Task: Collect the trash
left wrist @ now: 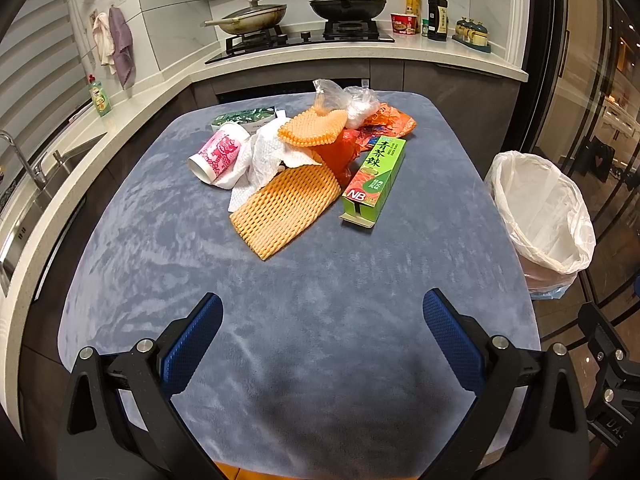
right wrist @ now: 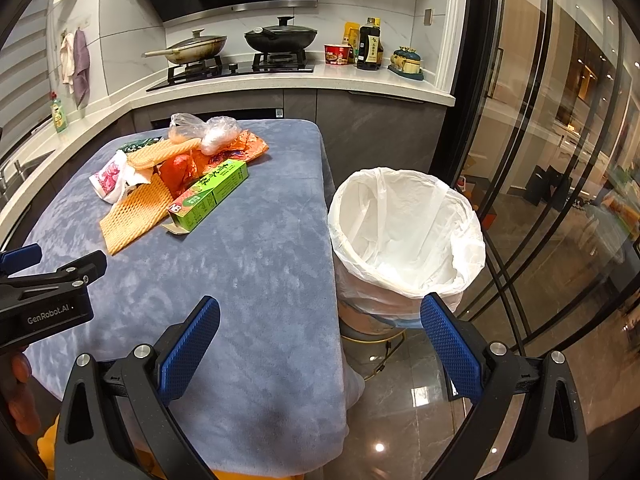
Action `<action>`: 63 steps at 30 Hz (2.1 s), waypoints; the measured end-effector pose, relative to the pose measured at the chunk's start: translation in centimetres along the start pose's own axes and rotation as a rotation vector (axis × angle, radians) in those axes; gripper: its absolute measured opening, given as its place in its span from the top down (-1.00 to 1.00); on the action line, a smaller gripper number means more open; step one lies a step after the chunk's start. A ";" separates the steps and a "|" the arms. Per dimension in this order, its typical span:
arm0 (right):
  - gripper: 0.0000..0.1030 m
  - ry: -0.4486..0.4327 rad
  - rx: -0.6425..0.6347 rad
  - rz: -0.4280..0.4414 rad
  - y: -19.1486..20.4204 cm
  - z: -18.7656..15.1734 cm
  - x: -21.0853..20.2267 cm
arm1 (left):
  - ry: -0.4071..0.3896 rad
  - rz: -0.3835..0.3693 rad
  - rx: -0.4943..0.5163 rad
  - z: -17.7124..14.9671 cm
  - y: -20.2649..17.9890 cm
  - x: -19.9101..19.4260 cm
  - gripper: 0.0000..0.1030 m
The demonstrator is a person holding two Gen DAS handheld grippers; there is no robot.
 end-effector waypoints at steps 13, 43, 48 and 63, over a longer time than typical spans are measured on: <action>-0.87 0.000 0.000 0.002 0.1 0.1 0.0 | 0.001 -0.002 0.000 0.0 0.1 0.0 -0.86; -0.87 0.000 0.001 0.002 0.1 0.1 0.1 | 0.005 -0.013 -0.007 0.1 0.0 0.2 -0.86; -0.87 0.001 0.000 0.002 0.2 0.2 0.1 | 0.006 -0.019 -0.012 0.4 0.0 0.4 -0.86; -0.87 0.005 -0.002 0.010 1.7 1.5 1.6 | 0.011 -0.031 -0.037 1.2 2.0 1.6 -0.86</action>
Point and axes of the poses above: each gripper's, at about its wrist camera, not at the fingertips, and x roughly the way its jaws point, y to its left, z to its top, the point moved 7 cm from there along x, roughly the way its jaws point, and after that the axes turned 14 degrees about y, right-handed, at the moved point
